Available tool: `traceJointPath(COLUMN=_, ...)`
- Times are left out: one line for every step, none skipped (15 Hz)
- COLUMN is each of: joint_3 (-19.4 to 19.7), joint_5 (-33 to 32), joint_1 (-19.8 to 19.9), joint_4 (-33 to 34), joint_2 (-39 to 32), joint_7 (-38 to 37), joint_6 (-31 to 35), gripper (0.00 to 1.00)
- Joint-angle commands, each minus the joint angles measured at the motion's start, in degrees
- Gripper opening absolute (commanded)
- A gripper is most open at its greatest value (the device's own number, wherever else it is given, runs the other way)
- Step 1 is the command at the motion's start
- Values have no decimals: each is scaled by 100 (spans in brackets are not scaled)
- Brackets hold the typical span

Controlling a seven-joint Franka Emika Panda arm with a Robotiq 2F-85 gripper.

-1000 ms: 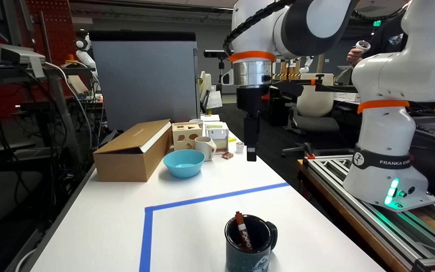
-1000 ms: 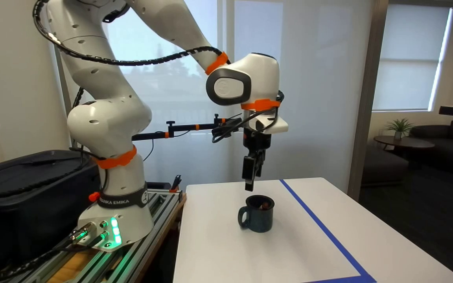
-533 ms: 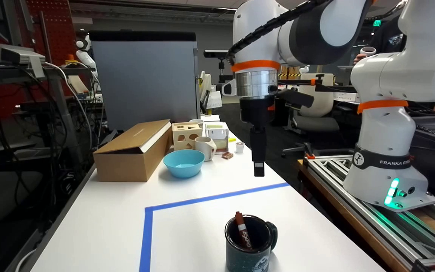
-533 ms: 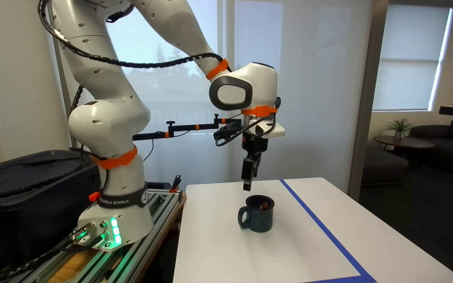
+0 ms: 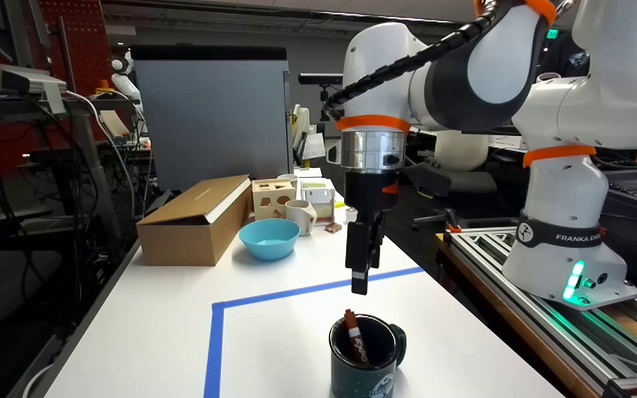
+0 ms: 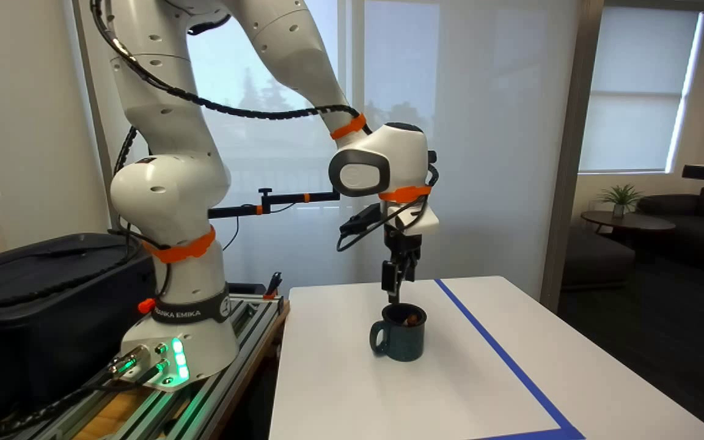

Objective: Put the marker on the table

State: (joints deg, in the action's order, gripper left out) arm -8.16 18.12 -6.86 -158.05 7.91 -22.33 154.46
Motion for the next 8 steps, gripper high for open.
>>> traceJointPath(joint_3=-172, joint_5=601, joint_1=-240, joint_4=4, joint_2=-419, joint_7=-498, joint_6=750, gripper=100)
traceJointPath(joint_3=-234, joint_5=718, joint_1=-289, joint_4=5, joint_2=-555, joint_7=-684, joint_6=959, gripper=100)
traceJointPath(joint_3=-284, joint_5=834, joint_1=-338, joint_4=5, joint_2=-659, joint_7=-862, joint_6=1096, gripper=100)
traceJointPath(joint_3=-295, joint_5=998, joint_1=-396, joint_4=5, joint_2=-678, joint_7=-706, joint_6=963, gripper=100)
traceJointPath(joint_3=-217, joint_5=658, joint_1=-279, joint_4=8, joint_2=-568, joint_7=-629, joint_6=827, gripper=100)
traceJointPath(joint_3=-246, joint_5=755, joint_1=-323, joint_4=10, joint_2=-641, joint_7=-640, joint_6=833, gripper=100)
traceJointPath(joint_3=-259, joint_5=798, joint_1=-344, joint_4=16, joint_2=-684, joint_7=-649, joint_6=835, gripper=100)
traceJointPath(joint_3=-260, joint_5=809, joint_1=-347, joint_4=21, joint_2=-700, joint_7=-655, joint_6=835, gripper=100)
